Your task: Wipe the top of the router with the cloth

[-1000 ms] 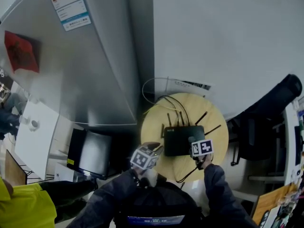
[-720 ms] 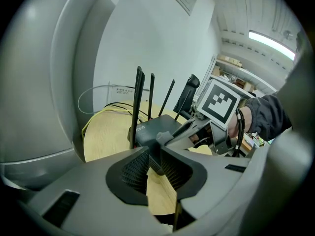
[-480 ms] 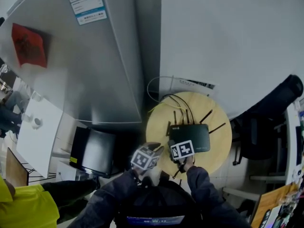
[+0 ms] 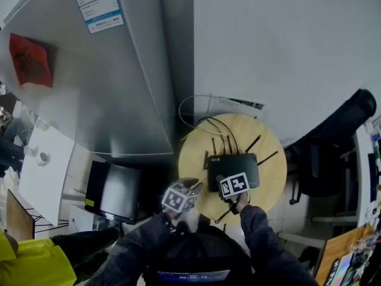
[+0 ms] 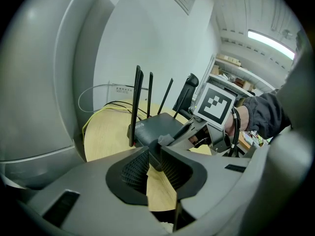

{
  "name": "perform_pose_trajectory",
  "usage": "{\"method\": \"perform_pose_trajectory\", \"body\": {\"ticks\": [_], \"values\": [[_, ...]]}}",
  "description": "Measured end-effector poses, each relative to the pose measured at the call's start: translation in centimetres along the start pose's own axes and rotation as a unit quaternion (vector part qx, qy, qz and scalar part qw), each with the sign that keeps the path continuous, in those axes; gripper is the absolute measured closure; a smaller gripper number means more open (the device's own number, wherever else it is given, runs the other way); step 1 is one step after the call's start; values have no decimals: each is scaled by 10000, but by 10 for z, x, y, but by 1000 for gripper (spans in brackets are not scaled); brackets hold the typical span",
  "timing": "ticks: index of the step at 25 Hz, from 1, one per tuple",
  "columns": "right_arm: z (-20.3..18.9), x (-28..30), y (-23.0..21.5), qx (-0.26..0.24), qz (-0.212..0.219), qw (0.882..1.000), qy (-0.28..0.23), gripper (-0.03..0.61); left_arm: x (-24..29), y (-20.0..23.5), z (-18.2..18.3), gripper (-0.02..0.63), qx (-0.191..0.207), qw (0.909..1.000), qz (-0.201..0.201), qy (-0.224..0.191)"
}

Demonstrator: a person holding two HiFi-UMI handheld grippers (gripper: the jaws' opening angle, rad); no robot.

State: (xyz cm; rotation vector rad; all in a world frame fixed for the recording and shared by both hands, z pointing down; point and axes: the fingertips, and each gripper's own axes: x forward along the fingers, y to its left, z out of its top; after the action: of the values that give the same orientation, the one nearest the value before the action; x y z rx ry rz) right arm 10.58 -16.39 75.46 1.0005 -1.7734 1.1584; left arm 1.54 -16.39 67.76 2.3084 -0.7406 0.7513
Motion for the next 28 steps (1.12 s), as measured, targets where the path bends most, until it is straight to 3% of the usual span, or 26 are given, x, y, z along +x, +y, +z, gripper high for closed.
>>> {"method": "perform_pose_trajectory", "body": {"ticks": [16, 23, 28], "values": [[-46, -63, -147, 700, -434, 9965, -175, 499, 34, -27, 6, 554, 21, 9998, -148, 164], [-47, -68, -158, 704, -446, 9962, -254, 498, 35, -27, 4, 554, -23, 9998, -99, 143], [-32, -66, -126, 538, -250, 9972, -453, 498, 28, -23, -4, 554, -150, 9998, -40, 154]]}}
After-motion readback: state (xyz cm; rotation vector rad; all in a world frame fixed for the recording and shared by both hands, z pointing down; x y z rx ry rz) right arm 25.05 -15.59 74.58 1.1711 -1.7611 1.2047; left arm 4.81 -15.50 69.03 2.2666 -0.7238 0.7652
